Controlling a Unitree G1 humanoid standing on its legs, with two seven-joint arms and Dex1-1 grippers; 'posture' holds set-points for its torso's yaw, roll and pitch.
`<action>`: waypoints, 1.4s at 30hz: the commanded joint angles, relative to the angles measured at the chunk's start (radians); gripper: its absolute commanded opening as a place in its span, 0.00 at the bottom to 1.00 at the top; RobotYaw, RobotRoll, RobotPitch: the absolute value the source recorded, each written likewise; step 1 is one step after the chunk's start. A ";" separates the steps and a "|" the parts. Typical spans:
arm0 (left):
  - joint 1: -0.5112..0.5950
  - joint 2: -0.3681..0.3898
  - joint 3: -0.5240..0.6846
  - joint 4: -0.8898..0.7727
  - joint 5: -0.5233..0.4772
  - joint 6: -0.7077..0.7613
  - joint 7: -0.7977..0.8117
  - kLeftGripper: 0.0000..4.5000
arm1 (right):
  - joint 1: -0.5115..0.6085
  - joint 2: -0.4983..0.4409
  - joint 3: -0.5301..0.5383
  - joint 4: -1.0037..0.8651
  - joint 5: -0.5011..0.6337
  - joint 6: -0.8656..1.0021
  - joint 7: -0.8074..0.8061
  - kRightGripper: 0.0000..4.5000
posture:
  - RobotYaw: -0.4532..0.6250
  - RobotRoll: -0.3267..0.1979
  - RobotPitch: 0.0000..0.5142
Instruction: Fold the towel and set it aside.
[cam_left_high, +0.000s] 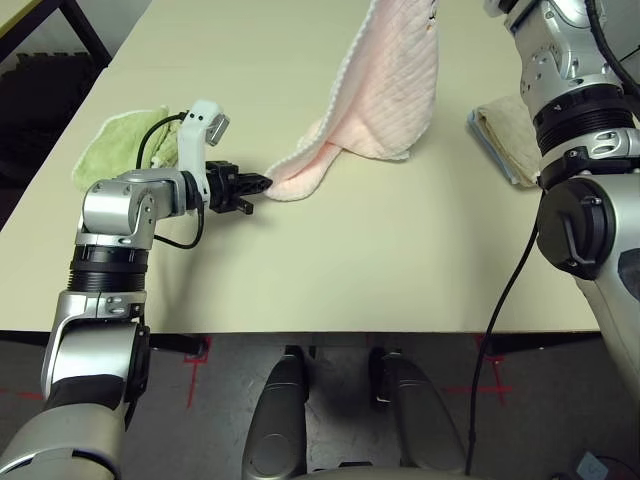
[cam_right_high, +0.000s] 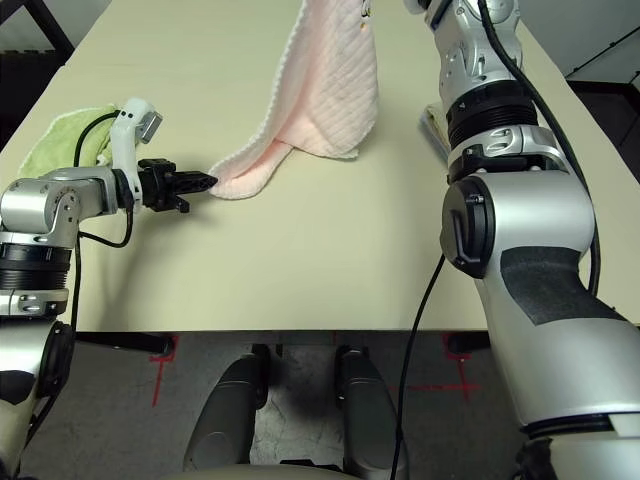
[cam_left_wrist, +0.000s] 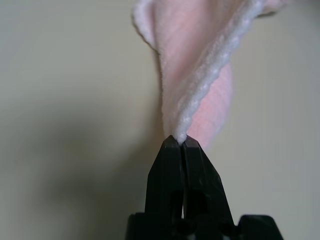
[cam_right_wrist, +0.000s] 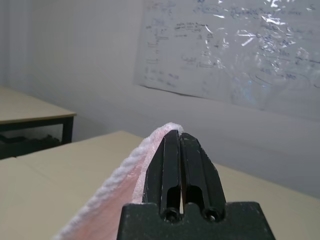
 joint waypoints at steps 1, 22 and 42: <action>-0.160 0.061 0.055 0.163 0.056 -0.145 0.045 0.00 | 0.109 -0.038 -0.007 -0.118 0.019 0.090 0.041 0.00 | 0.46 0.62 0.42; -0.334 0.073 -0.014 0.473 0.149 -0.255 -0.159 0.00 | 0.339 -0.322 0.187 -0.366 0.085 0.906 0.552 0.00 | 0.42 0.62 0.46; -0.656 -0.085 0.156 0.871 0.218 -0.781 0.451 0.00 | -0.007 -0.139 0.061 0.181 -0.078 0.209 -0.160 0.00 | 0.40 0.62 0.49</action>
